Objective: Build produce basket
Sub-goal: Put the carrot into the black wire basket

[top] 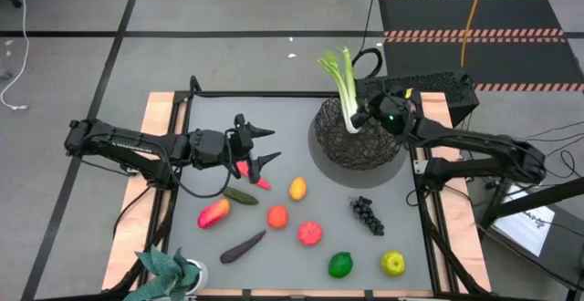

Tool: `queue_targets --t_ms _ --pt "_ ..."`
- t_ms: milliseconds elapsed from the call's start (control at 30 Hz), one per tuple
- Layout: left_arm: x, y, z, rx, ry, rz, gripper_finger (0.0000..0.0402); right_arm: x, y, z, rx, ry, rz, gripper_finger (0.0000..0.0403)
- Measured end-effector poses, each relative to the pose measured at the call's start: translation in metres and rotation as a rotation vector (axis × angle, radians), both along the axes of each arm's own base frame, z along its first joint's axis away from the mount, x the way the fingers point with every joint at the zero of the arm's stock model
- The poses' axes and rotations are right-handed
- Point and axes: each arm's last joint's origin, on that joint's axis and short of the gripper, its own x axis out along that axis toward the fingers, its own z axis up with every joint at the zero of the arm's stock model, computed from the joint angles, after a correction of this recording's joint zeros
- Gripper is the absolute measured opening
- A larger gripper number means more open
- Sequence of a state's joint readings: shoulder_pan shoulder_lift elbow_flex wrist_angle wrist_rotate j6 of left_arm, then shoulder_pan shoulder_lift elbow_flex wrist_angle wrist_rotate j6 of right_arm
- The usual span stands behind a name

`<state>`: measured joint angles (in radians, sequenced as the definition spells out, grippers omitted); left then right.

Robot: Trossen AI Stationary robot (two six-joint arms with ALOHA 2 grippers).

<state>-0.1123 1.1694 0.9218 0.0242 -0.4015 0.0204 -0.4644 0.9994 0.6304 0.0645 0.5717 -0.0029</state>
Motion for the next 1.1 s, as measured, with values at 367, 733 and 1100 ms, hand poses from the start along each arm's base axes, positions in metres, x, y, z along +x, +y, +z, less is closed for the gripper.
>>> queue_targets --t_ms 367,733,1100 --pt "-0.001 -0.001 -0.003 -0.038 0.017 0.007 0.0298 -0.020 0.056 0.012 0.260 -0.118 0.368 0.0240" --pt "0.013 -0.022 -0.026 -0.101 0.119 -0.071 0.0298 -0.012 0.097 0.016 0.302 -0.145 0.663 0.0240" --pt "0.022 -0.054 -0.063 -0.148 0.301 -0.125 0.0298 -0.009 0.116 0.023 0.281 -0.202 0.786 0.0240"
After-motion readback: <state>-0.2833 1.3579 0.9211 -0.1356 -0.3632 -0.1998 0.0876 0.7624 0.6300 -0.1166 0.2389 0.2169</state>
